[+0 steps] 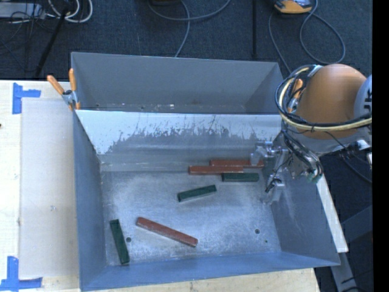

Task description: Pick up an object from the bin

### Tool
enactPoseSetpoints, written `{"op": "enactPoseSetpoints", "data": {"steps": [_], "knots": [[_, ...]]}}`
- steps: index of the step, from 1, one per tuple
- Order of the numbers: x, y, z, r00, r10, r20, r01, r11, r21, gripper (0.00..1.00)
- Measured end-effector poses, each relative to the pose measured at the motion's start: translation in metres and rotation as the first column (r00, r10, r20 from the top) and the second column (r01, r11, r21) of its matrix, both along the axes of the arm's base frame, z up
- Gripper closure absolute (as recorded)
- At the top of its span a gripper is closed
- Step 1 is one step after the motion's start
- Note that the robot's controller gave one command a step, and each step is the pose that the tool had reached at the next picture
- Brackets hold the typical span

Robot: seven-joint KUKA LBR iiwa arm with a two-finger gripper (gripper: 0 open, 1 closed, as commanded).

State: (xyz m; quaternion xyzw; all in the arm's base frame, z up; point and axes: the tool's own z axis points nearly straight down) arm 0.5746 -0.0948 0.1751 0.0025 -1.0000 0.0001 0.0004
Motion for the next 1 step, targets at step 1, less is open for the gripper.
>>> {"op": "enactPoseSetpoints", "data": {"steps": [1], "knots": [[-0.0129, 0.0557, -0.1077, 0.978, 0.210, -0.006, -0.210, 0.978, 0.004, 0.00]]}}
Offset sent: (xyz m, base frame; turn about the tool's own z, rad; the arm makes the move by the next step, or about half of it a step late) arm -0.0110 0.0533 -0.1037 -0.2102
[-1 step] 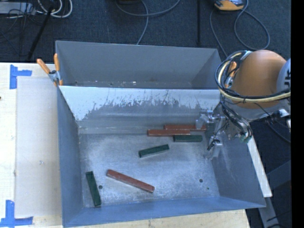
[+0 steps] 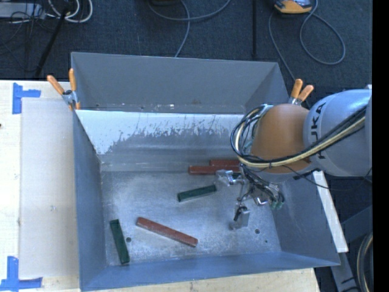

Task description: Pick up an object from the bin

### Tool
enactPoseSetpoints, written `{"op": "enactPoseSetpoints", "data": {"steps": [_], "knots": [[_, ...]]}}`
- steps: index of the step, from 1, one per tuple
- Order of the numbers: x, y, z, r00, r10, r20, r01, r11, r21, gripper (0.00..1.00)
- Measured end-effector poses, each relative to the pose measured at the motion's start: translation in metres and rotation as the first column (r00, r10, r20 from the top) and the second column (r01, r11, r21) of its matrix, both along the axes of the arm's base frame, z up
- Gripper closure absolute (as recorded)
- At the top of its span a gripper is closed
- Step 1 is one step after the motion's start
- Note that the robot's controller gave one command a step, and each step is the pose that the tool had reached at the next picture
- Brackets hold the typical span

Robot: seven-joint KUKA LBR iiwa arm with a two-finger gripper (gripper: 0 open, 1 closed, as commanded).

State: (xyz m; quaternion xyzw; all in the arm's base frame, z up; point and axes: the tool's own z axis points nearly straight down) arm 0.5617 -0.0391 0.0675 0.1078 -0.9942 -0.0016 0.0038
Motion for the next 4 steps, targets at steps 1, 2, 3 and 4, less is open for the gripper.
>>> {"op": "enactPoseSetpoints", "data": {"steps": [1, 2, 3, 4], "knots": [[0.013, 0.060, 0.064, 0.955, 0.295, 0.013, -0.295, 0.955, -0.002, 0.00], [0.030, 0.092, -0.002, 0.953, 0.303, 0.006, -0.303, 0.953, 0.001, 0.00], [0.031, 0.090, 0.003, 0.954, 0.300, 0.009, -0.300, 0.954, -0.001, 1.00], [0.007, 0.055, 0.128, 0.967, 0.254, 0.015, -0.254, 0.967, -0.004, 1.00]]}}
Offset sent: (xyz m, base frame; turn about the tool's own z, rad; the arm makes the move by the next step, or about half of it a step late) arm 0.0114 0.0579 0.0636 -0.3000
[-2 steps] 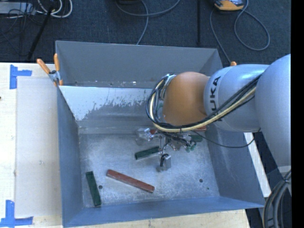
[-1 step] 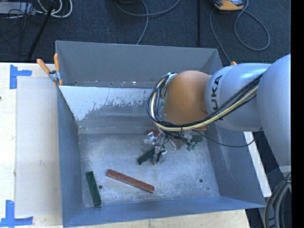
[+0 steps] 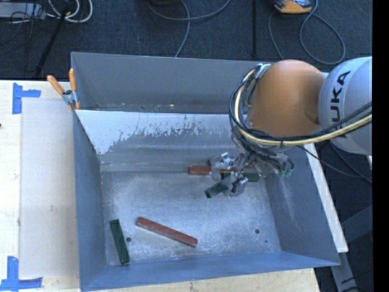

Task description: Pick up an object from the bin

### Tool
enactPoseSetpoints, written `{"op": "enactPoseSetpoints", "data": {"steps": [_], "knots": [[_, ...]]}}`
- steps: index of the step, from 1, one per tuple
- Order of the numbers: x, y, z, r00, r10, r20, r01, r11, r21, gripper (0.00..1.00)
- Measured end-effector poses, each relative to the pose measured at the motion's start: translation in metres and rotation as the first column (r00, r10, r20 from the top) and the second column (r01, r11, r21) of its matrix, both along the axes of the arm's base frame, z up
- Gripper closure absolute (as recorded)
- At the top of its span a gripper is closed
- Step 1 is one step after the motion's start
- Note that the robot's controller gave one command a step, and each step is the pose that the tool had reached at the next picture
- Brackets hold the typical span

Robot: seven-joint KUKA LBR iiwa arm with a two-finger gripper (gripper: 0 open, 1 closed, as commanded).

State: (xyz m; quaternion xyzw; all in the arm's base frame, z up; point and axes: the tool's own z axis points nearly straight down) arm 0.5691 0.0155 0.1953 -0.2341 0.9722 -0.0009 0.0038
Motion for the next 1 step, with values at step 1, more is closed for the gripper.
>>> {"op": "enactPoseSetpoints", "data": {"steps": [1], "knots": [[0.0184, 0.0117, 0.0451, 1.000, -0.019, 0.000, 0.019, 1.000, 0.001, 1.00]]}}
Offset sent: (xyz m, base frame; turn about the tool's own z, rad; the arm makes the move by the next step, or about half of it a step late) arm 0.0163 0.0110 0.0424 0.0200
